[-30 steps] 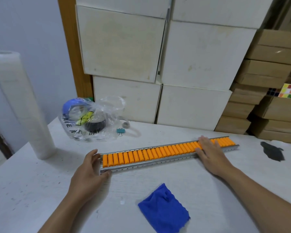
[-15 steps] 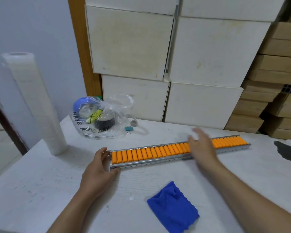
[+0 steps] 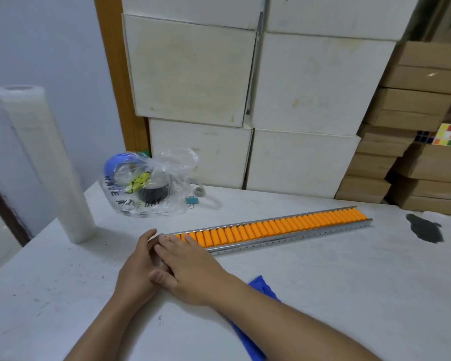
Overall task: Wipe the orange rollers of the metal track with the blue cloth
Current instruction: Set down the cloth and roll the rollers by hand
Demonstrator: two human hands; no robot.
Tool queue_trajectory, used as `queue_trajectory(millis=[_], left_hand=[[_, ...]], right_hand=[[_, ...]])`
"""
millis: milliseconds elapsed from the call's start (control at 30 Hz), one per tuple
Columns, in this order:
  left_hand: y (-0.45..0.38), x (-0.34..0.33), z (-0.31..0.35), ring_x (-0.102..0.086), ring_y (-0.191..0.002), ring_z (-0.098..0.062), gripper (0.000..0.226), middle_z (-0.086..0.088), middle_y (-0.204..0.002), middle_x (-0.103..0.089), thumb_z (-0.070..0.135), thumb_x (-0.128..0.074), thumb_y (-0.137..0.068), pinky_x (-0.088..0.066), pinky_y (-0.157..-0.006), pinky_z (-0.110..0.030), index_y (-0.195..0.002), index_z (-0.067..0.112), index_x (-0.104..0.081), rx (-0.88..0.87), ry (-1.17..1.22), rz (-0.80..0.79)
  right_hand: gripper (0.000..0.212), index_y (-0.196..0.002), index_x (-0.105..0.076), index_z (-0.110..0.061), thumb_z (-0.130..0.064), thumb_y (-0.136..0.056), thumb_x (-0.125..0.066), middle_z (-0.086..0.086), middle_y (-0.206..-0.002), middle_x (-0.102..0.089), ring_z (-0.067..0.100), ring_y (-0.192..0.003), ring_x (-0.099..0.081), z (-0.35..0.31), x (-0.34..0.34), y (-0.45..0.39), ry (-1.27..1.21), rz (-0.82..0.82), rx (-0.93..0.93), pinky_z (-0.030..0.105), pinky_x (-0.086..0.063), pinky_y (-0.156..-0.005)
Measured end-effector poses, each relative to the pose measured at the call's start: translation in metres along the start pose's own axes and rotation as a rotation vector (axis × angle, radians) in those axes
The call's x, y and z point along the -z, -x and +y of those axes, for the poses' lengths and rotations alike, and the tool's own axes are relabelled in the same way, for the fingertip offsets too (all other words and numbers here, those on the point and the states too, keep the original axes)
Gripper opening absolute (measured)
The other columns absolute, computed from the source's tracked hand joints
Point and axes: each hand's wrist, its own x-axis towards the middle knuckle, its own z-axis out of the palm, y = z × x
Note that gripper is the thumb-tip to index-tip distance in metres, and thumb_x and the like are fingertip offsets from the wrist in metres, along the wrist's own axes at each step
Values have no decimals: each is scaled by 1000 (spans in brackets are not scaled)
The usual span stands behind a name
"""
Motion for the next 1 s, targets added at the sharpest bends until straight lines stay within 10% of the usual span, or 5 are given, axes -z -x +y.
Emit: queue_trajectory(millis=[567, 767, 1000], left_hand=[[0, -2, 4, -51, -119, -13, 80, 18, -131, -53, 31, -77, -69, -40, -92, -35, -136, 33, -33, 33, -18, 71], [0, -4, 5, -51, -114, -8, 78, 27, -120, -52, 32, -76, -68, -40, -90, -33, -135, 36, -34, 51, 7, 82], [-2, -4, -1, -53, -117, -9, 80, 22, -128, -55, 38, -78, -65, -42, -98, -39, -132, 41, -34, 57, 4, 55]], right_hand=[[88, -148, -25, -22, -74, -82, -1, -7, -154, -25, 3, -142, -11, 186, 54, 128, 76, 192, -473, 30, 1, -118], [55, -134, -44, -9, -46, -95, -30, 13, -144, -44, 25, -136, -33, 277, 73, 174, 213, 304, -873, 47, -11, -112], [55, -136, -40, -4, -40, -99, -22, 15, -145, -39, 28, -137, -29, 301, 102, 189, 114, 399, -1249, 49, -14, -114]])
